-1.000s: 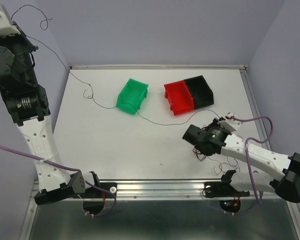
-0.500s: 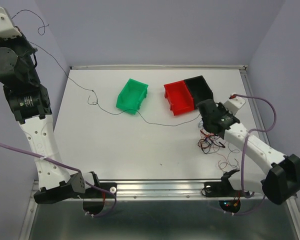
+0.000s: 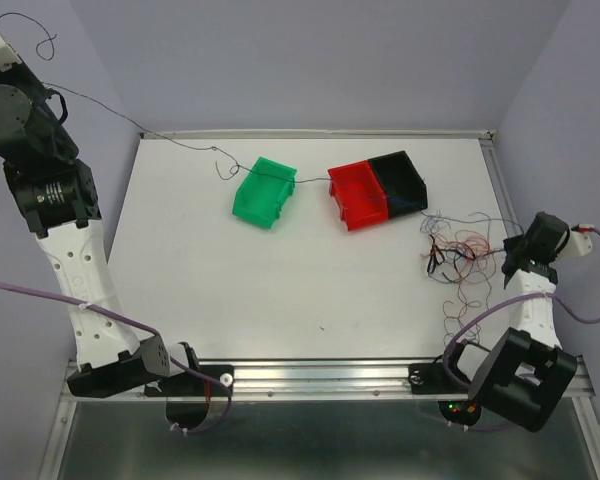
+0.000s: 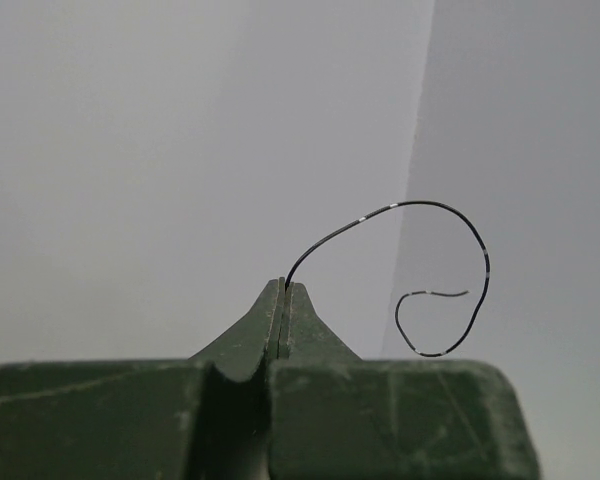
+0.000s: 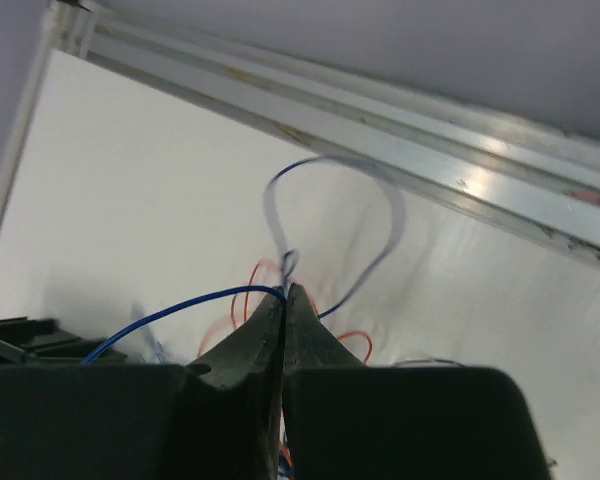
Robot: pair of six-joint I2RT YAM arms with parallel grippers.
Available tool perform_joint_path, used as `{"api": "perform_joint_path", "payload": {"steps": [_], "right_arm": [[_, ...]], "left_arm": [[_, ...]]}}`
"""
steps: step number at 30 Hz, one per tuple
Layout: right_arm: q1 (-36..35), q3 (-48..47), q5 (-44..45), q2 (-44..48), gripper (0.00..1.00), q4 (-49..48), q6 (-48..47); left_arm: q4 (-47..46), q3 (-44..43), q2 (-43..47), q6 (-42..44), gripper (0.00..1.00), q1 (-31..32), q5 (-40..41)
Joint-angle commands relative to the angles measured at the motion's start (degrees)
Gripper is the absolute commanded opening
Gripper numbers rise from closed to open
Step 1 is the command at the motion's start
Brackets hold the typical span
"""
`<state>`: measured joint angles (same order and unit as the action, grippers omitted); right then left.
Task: Untangle the cables
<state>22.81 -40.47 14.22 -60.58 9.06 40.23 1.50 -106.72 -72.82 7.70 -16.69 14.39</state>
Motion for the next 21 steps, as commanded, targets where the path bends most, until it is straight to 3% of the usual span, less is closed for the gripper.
{"api": "perform_joint_path", "payload": {"steps": [1,5,11,16,21], "right_arm": [[9.70,6.79,-16.42,-0.25,0.01,-5.01,6.86],[16.63,9.79,-16.94,1.95,0.01,-5.28,9.87],[18.50,11.29,-16.23,4.50,0.01,-5.10,10.75],[18.50,9.97,-21.85,6.86,0.01,-5.98,5.93],[18.24,9.27,-29.31,15.99,0.01,-7.74,1.18]], "left_arm": [[-1.85,-3.14,-1.62,-2.24,0.00,-2.37,9.60],[1.22,-5.86,-2.94,-7.43,0.00,-6.60,8.29],[3.86,-7.02,-3.57,-10.60,0.00,-8.18,6.10],[-5.44,6.75,3.98,-10.43,0.00,-8.10,-16.44],[-6.95,10.91,9.52,-12.62,0.00,-7.04,-30.88]]}}
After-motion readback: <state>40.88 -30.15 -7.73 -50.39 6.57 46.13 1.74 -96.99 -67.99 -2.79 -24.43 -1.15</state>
